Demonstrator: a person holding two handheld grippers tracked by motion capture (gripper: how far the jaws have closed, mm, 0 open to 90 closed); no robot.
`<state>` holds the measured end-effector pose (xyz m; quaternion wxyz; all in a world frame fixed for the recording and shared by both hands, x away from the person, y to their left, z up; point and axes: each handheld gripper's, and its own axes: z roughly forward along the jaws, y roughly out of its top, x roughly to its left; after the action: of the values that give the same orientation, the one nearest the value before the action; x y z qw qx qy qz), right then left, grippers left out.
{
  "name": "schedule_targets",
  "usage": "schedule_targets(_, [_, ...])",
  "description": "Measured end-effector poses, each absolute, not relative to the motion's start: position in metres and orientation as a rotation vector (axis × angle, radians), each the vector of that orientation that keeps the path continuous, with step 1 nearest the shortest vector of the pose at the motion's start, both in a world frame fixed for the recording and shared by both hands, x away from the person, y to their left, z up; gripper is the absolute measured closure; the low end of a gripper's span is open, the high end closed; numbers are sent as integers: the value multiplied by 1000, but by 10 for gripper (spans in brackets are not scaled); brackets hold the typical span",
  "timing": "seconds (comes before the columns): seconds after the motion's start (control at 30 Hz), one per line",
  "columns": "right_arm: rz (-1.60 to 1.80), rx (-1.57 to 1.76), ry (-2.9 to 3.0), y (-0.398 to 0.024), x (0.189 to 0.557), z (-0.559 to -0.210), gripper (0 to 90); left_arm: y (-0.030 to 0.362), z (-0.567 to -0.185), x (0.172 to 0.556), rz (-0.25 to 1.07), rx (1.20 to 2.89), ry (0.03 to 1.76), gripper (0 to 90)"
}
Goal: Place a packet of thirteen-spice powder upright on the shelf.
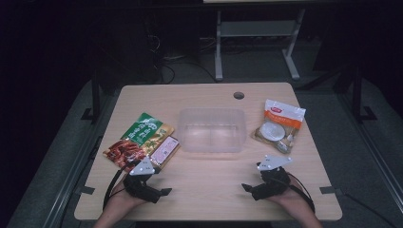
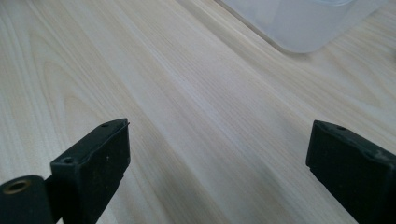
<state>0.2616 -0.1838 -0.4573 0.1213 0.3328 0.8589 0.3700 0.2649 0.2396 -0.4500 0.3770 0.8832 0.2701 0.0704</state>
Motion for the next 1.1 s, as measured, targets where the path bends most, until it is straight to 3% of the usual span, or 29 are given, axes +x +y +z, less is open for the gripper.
schedule_targets(0.37, [1108, 986, 2502, -188, 264, -459, 61, 247, -438, 271, 246, 2242, 763, 136])
schedule_targets(0.8, [1096, 969, 2496, -184, 265, -456, 64, 271, -422, 309, 359, 2161, 888, 148])
schedule_targets(0.93, [1097, 969, 2499, -185, 266, -456, 65, 277, -420, 331, 354, 2140, 915, 281])
schedule_targets(1.1, [1103, 977, 2494, -187, 267, -456, 67, 279, -424, 354, 331, 2149, 940, 548])
